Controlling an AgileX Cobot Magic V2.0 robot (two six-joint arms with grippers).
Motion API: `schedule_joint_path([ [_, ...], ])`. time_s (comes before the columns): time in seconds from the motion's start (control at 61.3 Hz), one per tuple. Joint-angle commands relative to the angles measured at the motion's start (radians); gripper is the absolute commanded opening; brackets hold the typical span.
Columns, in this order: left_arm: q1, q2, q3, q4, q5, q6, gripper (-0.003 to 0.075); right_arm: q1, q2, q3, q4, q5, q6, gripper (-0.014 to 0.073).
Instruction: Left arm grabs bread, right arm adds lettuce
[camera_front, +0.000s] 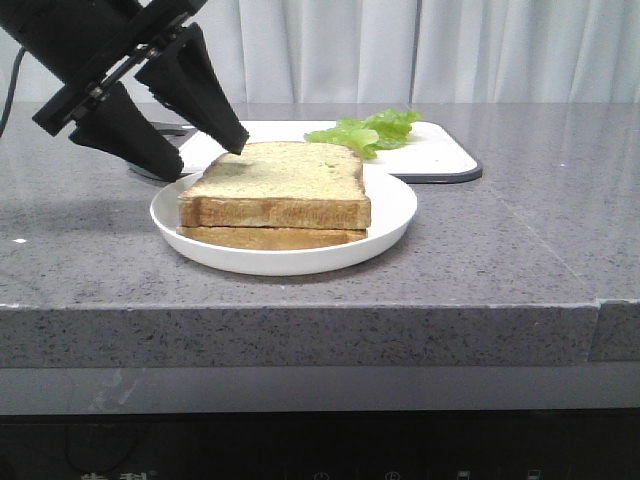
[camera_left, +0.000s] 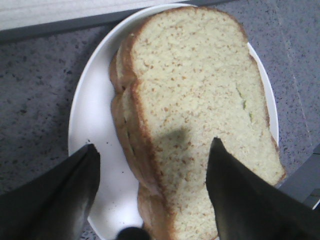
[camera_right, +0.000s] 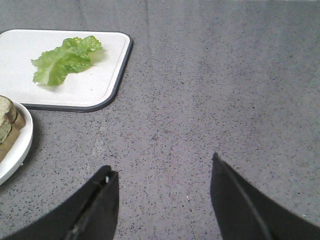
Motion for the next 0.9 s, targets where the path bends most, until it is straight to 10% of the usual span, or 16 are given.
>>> schedule_joint_path([
  [0.0,-0.007,-0.036,-0.032,-0.064,-0.009,-0.006,0.0452,-0.004,0.009,-0.027,0.000,-0.067,-0.006,0.0435],
  [0.88,-0.007,0.004,-0.032,-0.079,0.005,-0.006,0.0279,-0.004,0.009,-0.027,-0.001,-0.067,-0.006,0.0435],
])
